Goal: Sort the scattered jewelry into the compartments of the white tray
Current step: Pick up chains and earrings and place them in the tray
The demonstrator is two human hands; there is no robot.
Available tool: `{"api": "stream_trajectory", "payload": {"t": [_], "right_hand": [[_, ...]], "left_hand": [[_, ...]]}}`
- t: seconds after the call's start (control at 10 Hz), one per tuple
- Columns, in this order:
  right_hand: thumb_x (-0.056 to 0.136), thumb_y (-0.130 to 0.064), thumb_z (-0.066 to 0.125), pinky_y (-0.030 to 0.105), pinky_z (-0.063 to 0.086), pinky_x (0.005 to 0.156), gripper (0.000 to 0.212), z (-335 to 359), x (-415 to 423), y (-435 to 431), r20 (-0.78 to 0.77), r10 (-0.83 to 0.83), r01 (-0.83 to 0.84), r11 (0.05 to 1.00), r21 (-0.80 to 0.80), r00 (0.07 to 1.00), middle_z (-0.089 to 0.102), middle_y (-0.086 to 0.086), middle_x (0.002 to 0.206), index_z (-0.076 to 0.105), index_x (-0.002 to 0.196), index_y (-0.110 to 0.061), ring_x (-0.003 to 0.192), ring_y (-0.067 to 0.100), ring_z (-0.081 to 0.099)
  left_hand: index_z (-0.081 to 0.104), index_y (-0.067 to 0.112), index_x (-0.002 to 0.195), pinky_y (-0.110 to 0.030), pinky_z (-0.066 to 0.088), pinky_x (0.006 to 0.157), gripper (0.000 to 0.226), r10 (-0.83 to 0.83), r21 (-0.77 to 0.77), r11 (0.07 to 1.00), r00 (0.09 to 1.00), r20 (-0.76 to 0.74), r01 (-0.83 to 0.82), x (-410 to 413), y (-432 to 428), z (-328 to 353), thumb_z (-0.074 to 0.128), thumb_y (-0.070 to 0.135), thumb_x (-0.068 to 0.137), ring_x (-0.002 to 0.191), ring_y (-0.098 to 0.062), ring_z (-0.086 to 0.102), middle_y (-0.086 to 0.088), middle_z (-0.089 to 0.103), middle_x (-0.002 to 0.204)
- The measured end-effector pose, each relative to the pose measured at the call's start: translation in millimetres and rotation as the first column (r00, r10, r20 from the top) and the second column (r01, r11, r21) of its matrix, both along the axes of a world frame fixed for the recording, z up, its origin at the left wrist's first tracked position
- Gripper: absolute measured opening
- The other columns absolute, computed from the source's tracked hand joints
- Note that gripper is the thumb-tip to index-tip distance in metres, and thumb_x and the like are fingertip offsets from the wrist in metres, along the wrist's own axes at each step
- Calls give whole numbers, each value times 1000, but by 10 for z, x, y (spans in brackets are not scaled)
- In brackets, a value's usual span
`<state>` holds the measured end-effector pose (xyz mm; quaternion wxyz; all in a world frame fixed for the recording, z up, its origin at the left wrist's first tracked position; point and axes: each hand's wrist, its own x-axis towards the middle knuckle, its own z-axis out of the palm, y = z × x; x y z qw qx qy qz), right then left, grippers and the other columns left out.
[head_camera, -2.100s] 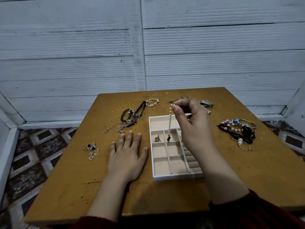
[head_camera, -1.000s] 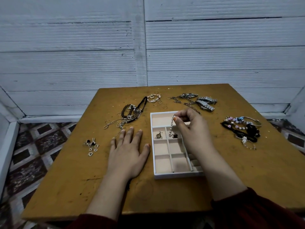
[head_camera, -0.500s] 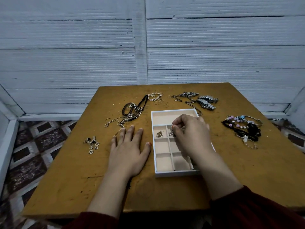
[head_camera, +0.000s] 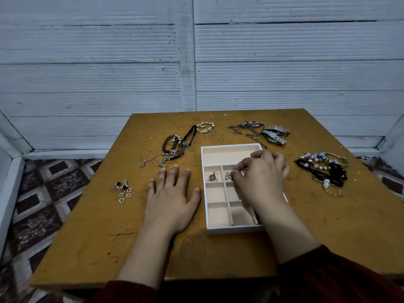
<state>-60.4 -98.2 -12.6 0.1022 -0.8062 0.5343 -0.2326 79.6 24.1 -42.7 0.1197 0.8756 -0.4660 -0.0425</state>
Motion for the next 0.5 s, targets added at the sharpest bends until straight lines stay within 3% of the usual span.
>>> {"api": "stream_trajectory", "payload": {"t": [0.2,0.5], "right_hand": [[84,-35,64,38,17,102,13,-1,5,-4,-2,-3,3,1000,-8,1000,45,-4,138,74,92,-33,129,26,23],[86,-33,64,38,19,104,20,74,-43,-26,91,27,-37,993,111,995,42,-5,140,70,105,-33,131,24,22]], "left_hand": [[12,39,150,-43,-2,118,62,-1,-5,1000,1000,-3,0,4,2,-1,22,62,93,147,-16,-6,8,1,160],[13,39,150,-43,-1,118,61,-4,-12,1000,1000,-2,3,8,3,-10,23,61,93,147,-16,-6,8,2,160]]}}
